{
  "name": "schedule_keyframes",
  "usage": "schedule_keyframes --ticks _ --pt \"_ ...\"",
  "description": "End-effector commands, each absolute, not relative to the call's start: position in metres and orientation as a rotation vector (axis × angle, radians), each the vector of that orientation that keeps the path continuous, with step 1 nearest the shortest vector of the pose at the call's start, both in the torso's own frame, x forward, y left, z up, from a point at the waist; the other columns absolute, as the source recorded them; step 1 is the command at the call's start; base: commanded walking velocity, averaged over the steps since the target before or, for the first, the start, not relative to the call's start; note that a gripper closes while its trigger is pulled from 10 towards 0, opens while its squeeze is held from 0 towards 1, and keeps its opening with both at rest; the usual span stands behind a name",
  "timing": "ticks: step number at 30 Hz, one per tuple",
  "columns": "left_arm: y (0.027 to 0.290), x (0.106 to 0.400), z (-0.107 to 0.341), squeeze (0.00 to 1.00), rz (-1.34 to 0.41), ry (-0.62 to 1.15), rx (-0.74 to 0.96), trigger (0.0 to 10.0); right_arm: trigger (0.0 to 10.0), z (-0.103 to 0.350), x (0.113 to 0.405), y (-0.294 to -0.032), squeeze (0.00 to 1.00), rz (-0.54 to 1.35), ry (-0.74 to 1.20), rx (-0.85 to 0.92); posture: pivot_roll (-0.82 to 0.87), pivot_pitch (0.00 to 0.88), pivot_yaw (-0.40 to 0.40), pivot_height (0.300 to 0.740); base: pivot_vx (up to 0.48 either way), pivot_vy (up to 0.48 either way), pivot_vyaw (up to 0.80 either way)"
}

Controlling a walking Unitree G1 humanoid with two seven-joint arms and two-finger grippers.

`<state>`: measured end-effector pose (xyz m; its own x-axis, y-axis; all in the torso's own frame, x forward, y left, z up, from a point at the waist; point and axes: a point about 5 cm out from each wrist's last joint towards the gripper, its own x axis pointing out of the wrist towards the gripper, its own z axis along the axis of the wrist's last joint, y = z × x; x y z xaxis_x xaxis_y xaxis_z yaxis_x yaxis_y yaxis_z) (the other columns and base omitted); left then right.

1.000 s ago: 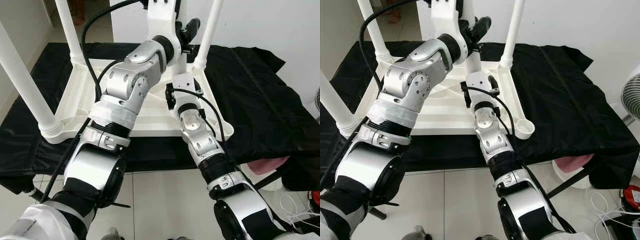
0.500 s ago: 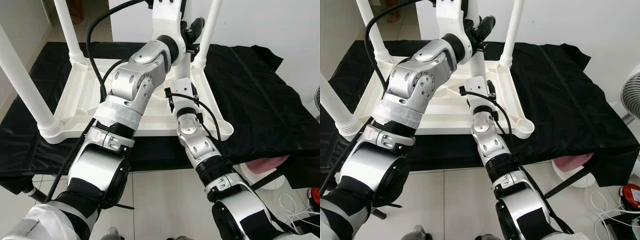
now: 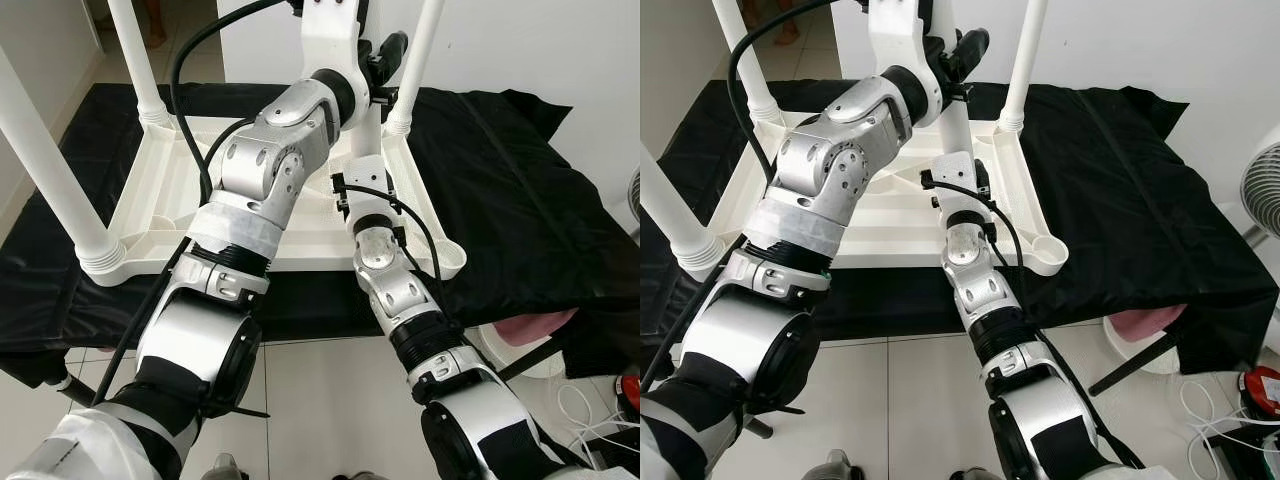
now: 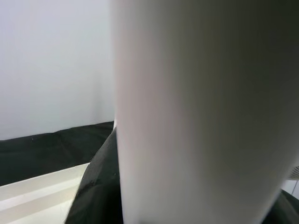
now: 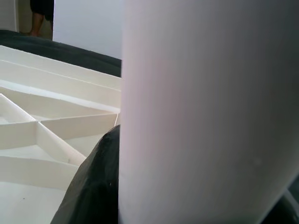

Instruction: Building children table

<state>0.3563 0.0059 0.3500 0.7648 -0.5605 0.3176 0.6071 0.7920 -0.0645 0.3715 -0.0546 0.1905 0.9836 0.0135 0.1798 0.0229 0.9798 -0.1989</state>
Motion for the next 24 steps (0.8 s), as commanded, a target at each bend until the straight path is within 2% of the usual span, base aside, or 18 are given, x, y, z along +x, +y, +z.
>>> schedule_keyframes --ticks 1,4,17,18,21,24 --pt "-0.003 0.346 0.357 1.0 -0.707 -0.35 -0.151 10.0 10.0 0.193 0.374 -0.056 0.0 -0.008 -0.167 -0.129 0.05 0.005 -0.056 0.74 0.0 0.0 0.0" --pt "-0.006 0.342 0.357 1.0 -0.753 -0.36 -0.165 10.0 10.0 0.195 0.377 -0.061 0.0 -0.022 -0.159 -0.076 0.05 0.002 -0.057 0.74 0.0 0.0 0.0" --pt "-0.006 0.328 0.356 1.0 -0.856 -0.406 -0.16 10.0 10.0 0.202 0.383 -0.082 0.0 -0.098 -0.169 -0.043 0.05 0.0 -0.054 0.74 0.0 0.0 0.0" --pt "-0.005 0.328 0.354 0.0 -0.851 -0.408 -0.147 10.0 10.0 0.203 0.384 -0.086 0.0 -0.106 -0.171 -0.034 0.05 0.0 -0.054 0.74 0.0 0.0 0.0" --pt "-0.004 0.328 0.352 0.0 -0.849 -0.407 -0.14 10.0 10.0 0.203 0.384 -0.091 0.0 -0.121 -0.171 -0.032 0.05 0.0 -0.055 0.74 0.0 0.0 0.0" --pt "0.001 0.331 0.344 0.0 -0.825 -0.383 -0.132 10.0 10.0 0.203 0.387 -0.107 0.0 -0.163 -0.173 -0.029 0.05 0.0 -0.056 0.74 0.0 0.0 0.0"
